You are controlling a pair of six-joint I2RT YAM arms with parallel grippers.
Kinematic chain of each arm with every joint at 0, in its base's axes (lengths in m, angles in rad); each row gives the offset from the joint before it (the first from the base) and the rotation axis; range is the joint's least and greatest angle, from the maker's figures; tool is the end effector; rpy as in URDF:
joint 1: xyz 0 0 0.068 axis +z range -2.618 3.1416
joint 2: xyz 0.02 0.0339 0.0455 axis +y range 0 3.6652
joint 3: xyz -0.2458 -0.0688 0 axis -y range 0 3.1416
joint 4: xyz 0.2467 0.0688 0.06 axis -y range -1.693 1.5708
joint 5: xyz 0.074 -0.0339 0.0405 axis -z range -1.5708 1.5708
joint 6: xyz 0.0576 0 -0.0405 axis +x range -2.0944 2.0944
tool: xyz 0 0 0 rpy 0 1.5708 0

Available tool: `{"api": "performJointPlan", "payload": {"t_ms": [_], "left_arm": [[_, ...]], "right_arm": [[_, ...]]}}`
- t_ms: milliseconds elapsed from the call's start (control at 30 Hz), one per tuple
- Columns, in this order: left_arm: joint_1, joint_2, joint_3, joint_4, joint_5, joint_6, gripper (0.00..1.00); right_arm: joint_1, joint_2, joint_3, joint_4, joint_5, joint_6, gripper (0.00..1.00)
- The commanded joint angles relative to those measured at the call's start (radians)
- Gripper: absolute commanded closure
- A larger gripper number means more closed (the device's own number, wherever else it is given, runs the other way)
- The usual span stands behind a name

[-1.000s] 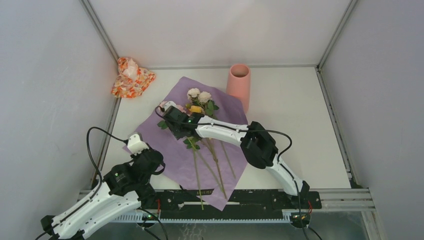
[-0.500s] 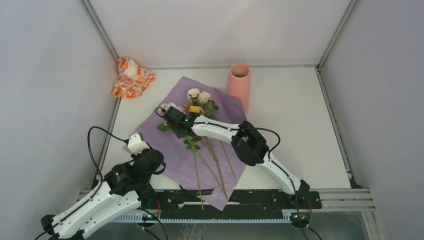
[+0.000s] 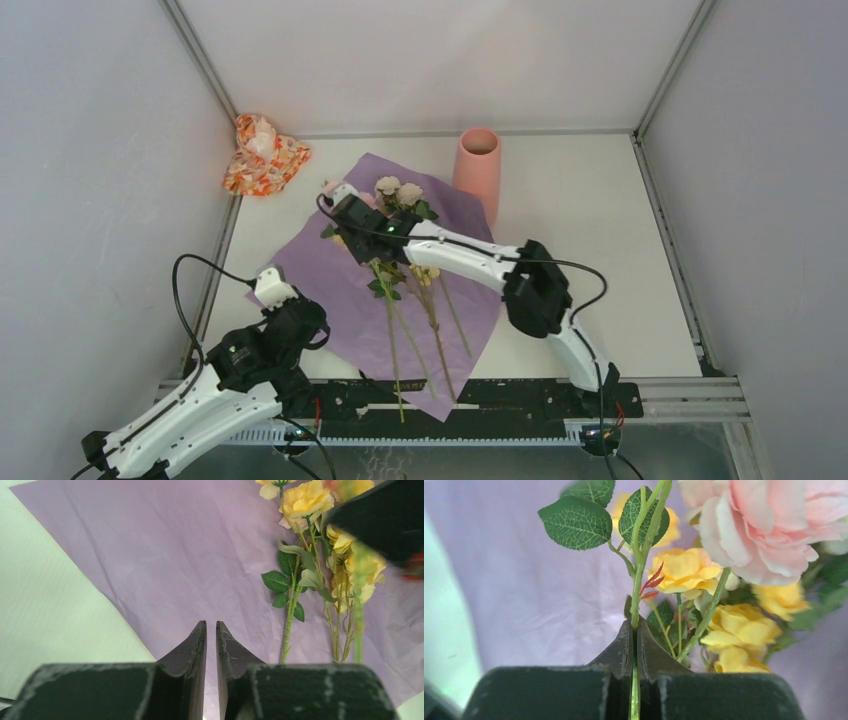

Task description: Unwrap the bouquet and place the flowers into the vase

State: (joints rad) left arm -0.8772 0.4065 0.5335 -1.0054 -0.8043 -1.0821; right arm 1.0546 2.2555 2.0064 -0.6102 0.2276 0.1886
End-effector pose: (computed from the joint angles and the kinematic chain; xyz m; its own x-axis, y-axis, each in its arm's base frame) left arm 0.0985 -0.0535 0.2137 -0.4424 -0.4259 -0.7893 -0.3221 0.8968 -0.3034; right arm 0.2651 0.4409 0.2027 -0.5124 -0.5328 -0.6734 -0.6907 0.7217 -0.0454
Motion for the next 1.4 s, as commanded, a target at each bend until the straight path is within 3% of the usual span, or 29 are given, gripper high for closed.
{"api": "performJointPlan", "payload": {"t_ms": [0,167,367,500,700,900,1367], "left_arm": [[0.004,-0.032,0.035,0.024,-0.002,0.007,0.83],[0.004,-0.052,0.024,0.034,0.01,0.007,0.83],[0.004,-0.046,0.025,0.048,0.019,0.013,0.83],[0.004,-0.029,0.022,0.087,0.034,0.021,0.83],[0.004,0.018,0.012,0.172,0.068,0.065,0.83],[0.004,0.061,0.013,0.212,0.088,0.082,0.84],[0.004,0.079,0.017,0.238,0.085,0.11,0.84]], "right_arm": [[-0.001,-0.273,-0.038,0.099,0.005,-0.016,1.0],[-0.019,-0.414,-0.104,0.133,-0.038,-0.054,1.0],[-0.05,-0.58,-0.182,0.282,0.153,-0.214,1.0],[-0.055,-0.734,-0.328,0.607,0.316,-0.409,1.0],[-0.095,-0.872,-0.458,1.044,0.366,-0.66,1.0],[-0.216,-0.906,-0.445,1.264,0.296,-0.729,1.0],[-0.401,-0.701,-0.205,1.378,0.214,-0.848,1.0]]}}
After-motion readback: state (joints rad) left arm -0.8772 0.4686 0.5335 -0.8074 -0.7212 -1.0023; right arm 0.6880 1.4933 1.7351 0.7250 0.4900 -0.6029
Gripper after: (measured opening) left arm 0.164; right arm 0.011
